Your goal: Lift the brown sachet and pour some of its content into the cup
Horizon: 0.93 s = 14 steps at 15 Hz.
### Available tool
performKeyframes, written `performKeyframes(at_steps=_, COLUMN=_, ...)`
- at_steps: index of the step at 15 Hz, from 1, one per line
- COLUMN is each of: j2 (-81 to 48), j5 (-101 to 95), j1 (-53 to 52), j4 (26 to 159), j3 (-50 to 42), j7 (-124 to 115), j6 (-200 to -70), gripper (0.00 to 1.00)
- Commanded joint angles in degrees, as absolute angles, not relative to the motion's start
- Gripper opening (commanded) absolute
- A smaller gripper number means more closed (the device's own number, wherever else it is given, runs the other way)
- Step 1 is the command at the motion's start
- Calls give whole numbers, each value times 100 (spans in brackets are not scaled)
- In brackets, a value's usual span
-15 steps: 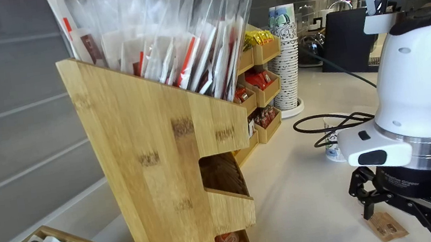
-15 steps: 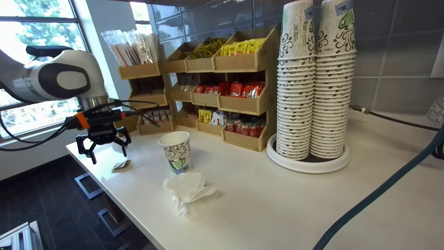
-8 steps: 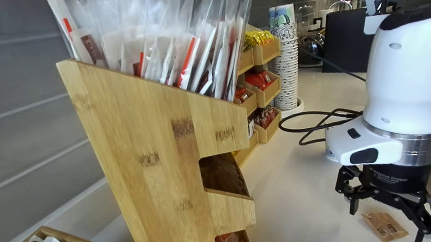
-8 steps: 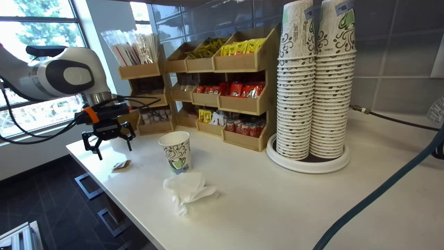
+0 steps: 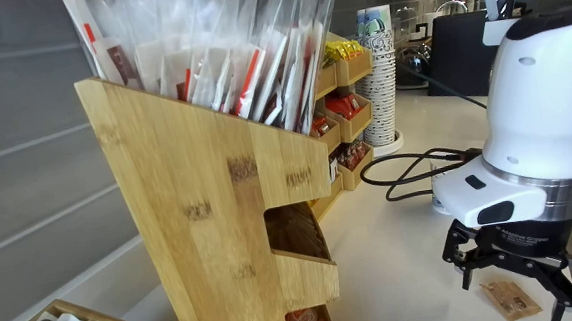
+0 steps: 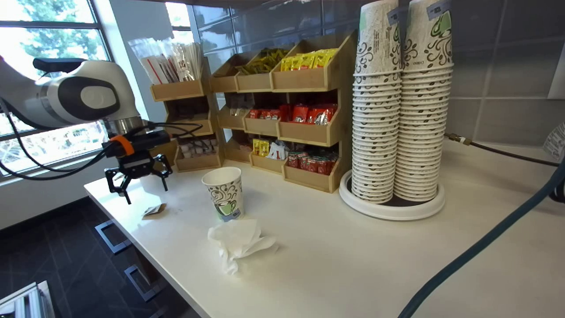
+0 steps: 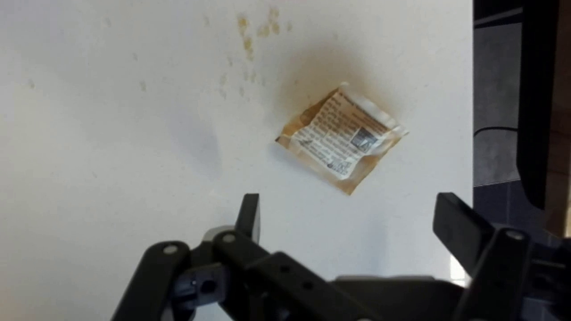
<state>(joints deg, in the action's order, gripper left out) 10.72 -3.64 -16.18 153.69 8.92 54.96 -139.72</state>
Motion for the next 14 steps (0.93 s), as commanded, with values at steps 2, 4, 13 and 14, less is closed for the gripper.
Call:
performKeyframes(at_steps=2, j2=1069, j5=-495, j1=-1594, j4=15392, j3=825, j7=6281, j6=-14059, gripper=100)
performKeyframes(at_steps=4, j2=1037, j5=-502, j1=-1560, j4=15394, j3=811, j7=6498, j6=-14078, gripper=100)
performKeyframes(at_steps=13, j2=1042, j5=-391, j1=-1505, j4=15598, j3=672, j7=7388, j6=-14471, gripper=82)
performKeyframes(at_steps=14, j2=1039, j5=-377, j1=-1508, j4=15612, j3=666, j7=7463, j6=-14529, gripper=72)
